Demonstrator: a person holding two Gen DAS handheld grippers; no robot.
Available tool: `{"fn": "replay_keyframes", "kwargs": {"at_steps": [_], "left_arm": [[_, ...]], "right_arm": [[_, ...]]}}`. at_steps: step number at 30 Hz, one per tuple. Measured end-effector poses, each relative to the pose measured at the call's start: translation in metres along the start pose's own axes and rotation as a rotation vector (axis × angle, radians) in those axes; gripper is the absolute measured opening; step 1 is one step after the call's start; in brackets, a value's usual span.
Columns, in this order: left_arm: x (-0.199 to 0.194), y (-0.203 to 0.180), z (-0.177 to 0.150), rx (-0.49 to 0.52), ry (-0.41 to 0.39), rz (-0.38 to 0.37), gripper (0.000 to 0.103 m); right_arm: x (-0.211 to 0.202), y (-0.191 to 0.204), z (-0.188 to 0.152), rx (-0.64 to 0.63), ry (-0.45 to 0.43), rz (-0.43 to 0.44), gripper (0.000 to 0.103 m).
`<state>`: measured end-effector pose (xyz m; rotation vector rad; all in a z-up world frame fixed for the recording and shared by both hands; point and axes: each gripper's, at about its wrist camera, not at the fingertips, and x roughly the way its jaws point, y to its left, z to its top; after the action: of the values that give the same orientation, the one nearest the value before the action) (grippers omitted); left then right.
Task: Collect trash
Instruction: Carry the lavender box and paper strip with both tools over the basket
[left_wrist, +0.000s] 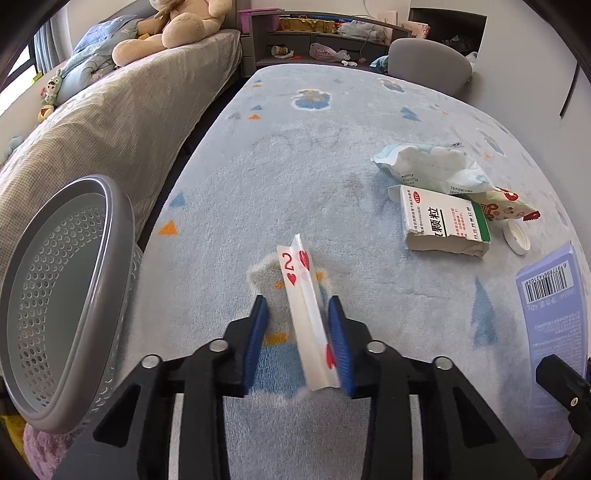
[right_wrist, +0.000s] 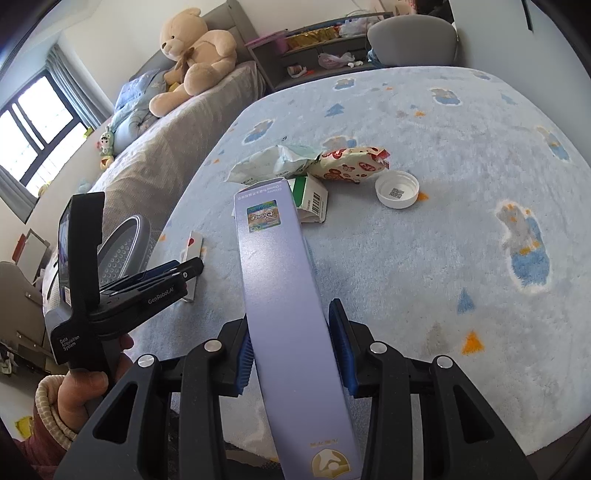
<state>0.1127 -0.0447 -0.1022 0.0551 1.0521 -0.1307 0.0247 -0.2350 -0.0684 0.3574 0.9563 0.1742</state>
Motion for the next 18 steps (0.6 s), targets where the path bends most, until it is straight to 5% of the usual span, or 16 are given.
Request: {"fn": "replay_keyframes", "kwargs": {"at_steps": [2,18], "left_arm": [[-0.002,0.002,-0.001,0.001,0.004,-0.018,0.014],[-0.072,0.073,-0.019,-0.075,-0.121,-0.060,0.013]], "right_arm": [[-0.001,0.003,0.001,-0.002,-0.003,0.000,0.037],[0.017,0.070,0.008,-0.092,0.013,0.043,0.037]]}}
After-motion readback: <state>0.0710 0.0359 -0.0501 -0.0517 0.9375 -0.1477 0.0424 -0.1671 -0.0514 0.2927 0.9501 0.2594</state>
